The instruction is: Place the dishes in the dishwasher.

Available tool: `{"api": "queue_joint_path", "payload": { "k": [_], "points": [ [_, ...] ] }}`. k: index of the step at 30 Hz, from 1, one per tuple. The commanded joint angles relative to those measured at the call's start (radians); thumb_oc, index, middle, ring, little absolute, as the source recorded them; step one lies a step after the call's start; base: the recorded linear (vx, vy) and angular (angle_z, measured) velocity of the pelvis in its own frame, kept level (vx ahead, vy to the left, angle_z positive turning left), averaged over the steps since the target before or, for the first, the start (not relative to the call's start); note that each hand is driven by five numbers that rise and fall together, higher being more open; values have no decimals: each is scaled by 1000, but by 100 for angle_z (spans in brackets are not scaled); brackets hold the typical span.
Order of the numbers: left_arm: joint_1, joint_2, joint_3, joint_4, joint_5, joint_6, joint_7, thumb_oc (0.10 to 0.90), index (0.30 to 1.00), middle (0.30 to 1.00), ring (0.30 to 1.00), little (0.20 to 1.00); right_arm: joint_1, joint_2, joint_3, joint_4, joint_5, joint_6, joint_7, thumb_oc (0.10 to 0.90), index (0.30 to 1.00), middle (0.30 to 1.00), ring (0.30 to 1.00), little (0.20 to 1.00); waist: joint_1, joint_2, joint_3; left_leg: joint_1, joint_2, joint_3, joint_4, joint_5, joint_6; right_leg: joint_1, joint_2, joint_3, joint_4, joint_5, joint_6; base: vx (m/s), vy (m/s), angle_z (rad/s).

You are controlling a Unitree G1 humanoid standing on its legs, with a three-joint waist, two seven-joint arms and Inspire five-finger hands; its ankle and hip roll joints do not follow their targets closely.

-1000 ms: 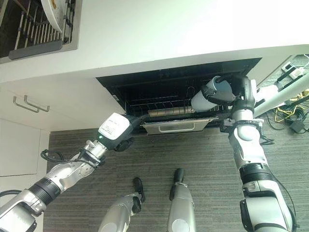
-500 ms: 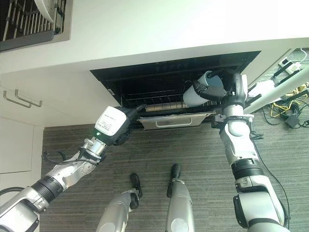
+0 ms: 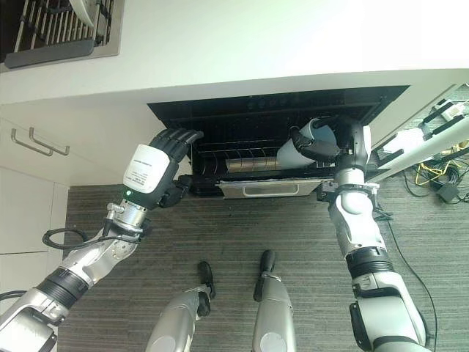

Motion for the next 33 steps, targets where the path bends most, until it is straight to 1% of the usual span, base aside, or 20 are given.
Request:
{"api": "queue_joint_path", "payload": {
  "k": [1,2,3,4,5,6,8,10,11,13,14,15,18,21,23,26,30,31,33],
  "points": [
    [-88,8,-1,-69,-142,-48,-186,800,900,900,900,900,-58,-37,-13,-104,-52,-63,-1,400,300,300,300,300,-22,-8,-47,-33,17,23,86,-47,-20,65,0,8,-30,-52,98,-31,13,0],
    [-91,3,-15,-72,-160,-38,-240,800,900,900,900,900,-63,-39,-15,-104,-52,-60,4,400,300,300,300,300,-24,-6,-45,-36,17,23,86,-45,-20,62,0,9,-30,-50,99,-34,28,0],
    [-100,-11,-38,-61,-202,-27,-332,800,900,900,900,900,-72,-38,-15,-99,-55,-56,13,400,300,300,300,300,-29,-3,-45,-35,17,25,86,-46,-21,61,1,11,-30,-49,100,-21,38,-1],
    [-96,-20,-51,-64,-229,-5,-375,800,900,900,900,900,-81,-40,-11,-99,-54,-49,14,400,300,300,300,300,-30,-1,-44,-36,18,26,86,-45,-22,58,1,13,-30,-48,100,-21,53,-2],
    [-89,-32,-63,-71,-236,14,-392,800,900,900,900,900,-90,-42,-7,-102,-54,-39,14,400,300,300,300,300,-32,2,-41,-36,17,27,86,-44,-21,58,1,14,-30,-47,100,-15,86,-3],
    [-86,-54,-81,-70,-212,28,-401,800,900,900,900,900,-99,-44,-3,-106,-58,-27,16,400,300,300,300,300,-39,9,-40,-32,15,32,86,-47,-20,57,-1,17,-30,-49,100,-9,98,-2],
    [-91,-65,-95,-64,-238,66,-421,800,900,900,900,900,-108,-49,1,-102,-59,-23,22,400,300,300,300,300,-44,16,-39,-31,13,40,86,-47,-20,55,-4,16,-30,-49,99,-6,84,-5],
    [-99,-75,-103,-44,-238,65,-444,800,900,900,900,900,-112,-53,3,-93,-62,-26,29,400,300,300,300,300,-50,21,-40,-29,12,47,86,-47,-21,54,-6,17,-30,-49,100,-8,59,-12],
    [-103,-79,-109,-39,-254,80,-453,800,900,900,900,900,-117,-56,2,-90,-64,-25,34,400,300,300,300,300,-53,25,-38,-30,12,50,86,-46,-22,51,-8,19,-30,-48,100,-16,60,-14],
    [-113,-88,-114,-26,-264,81,-471,800,900,900,900,900,-127,-59,2,-85,-67,-21,36,400,300,300,300,300,-57,31,-37,-32,11,55,86,-45,-23,48,-10,22,-30,-48,100,-16,52,-11],
    [-121,-96,-120,-22,-274,91,-491,800,900,900,900,900,-135,-60,3,-80,-70,-18,37,400,300,300,300,300,-60,34,-36,-31,10,57,86,-46,-22,46,-11,23,-30,-48,99,-17,50,-8],
    [-128,-104,-122,-21,-291,118,-517,800,900,900,900,900,-143,-62,2,-81,-73,-9,40,400,300,300,300,300,-63,39,-34,-32,9,59,86,-47,-23,43,-11,25,-30,-47,99,-21,49,-5],
    [-138,-112,-134,-5,-299,140,-556,800,900,900,900,900,-147,-66,7,-89,-76,2,42,400,300,300,300,300,-70,44,-31,-31,7,67,86,-48,-23,38,-15,26,-30,-46,100,-22,40,-1],
    [-131,-117,-141,-14,-277,145,-601,800,900,900,900,900,-146,-66,7,-100,-83,12,38,400,300,300,300,300,-73,50,-30,-30,6,72,86,-50,-23,35,-18,27,-30,-46,101,-24,34,-2],
    [-125,-112,-147,-22,-295,153,-648,800,900,900,900,900,-143,-73,4,-104,-83,13,42,400,300,300,300,300,-76,54,-30,-28,5,77,86,-51,-24,36,-21,25,-30,-46,102,-23,36,-10],
    [-116,-105,-157,-50,-331,157,-742,800,900,900,900,900,-143,-78,1,-106,-95,15,48,400,300,300,300,300,-77,63,-30,-24,3,83,86,-54,-24,37,-26,22,-30,-47,103,-21,40,-7],
    [-103,-93,-175,-115,-396,167,-920,800,900,900,900,900,-158,-98,-3,-97,-111,26,66,400,300,300,300,300,-79,82,-32,-9,-3,95,86,-62,-24,48,-38,16,-30,-52,105,-20,65,-1],
    [-102,-92,-176,-120,-399,167,-930,800,900,900,900,900,-159,-98,-3,-96,-112,26,66,400,300,300,300,300,-79,83,-32,-8,-4,95,86,-62,-24,48,-39,16,-30,-52,105,-6,56,-1],
    [-89,-78,-184,-156,-429,168,-1008,800,900,900,900,900,-165,-110,-5,-91,-120,33,75,400,300,300,300,300,-79,94,-36,1,-10,98,86,-68,-23,56,-45,15,-30,-55,107,4,80,-1]
  ]
}}
